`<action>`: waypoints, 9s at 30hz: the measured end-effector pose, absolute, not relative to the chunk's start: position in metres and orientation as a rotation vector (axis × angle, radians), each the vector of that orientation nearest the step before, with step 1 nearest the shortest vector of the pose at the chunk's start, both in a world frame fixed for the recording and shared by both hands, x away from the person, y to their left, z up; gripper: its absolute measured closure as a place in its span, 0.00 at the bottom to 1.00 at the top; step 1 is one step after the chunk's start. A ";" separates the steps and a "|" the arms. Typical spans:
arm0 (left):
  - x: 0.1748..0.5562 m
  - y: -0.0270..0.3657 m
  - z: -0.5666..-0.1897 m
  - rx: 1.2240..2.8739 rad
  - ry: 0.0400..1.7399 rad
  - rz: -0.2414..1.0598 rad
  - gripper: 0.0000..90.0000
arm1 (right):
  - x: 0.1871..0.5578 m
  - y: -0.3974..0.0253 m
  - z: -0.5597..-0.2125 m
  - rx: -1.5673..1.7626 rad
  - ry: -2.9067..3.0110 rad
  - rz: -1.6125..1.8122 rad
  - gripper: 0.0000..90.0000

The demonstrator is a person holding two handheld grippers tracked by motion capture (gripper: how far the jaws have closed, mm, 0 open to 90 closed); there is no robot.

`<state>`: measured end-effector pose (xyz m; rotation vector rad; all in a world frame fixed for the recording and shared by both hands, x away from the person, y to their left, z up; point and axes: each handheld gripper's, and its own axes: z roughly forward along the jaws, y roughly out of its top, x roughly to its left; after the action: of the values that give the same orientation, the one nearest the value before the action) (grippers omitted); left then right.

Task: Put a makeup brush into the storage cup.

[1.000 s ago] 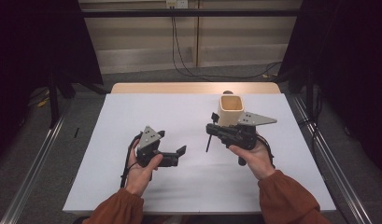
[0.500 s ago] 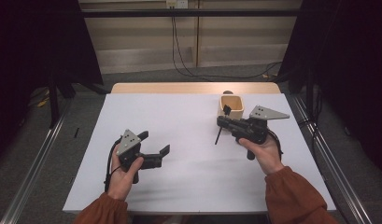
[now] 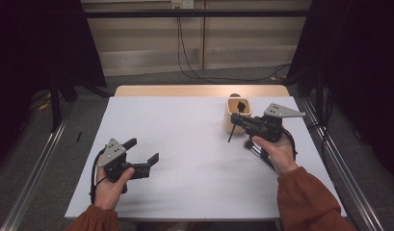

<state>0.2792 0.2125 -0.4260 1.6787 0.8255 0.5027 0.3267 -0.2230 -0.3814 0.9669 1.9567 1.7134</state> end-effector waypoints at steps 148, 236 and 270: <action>0.272 0.246 -0.440 1.661 0.879 0.572 0.04 | 0.393 -0.257 -0.412 1.210 1.822 1.446 0.03; 0.251 0.256 -0.435 1.643 0.881 0.596 0.04 | 0.198 -0.320 -0.450 1.259 1.771 1.360 0.01; 0.252 0.260 -0.436 1.630 0.901 0.616 0.04 | 0.246 -0.306 -0.433 1.269 1.818 1.381 0.01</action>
<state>0.2522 0.2603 -0.4360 1.6304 0.9013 0.6163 0.2458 -0.3064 -0.4334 1.2686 1.8177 1.3811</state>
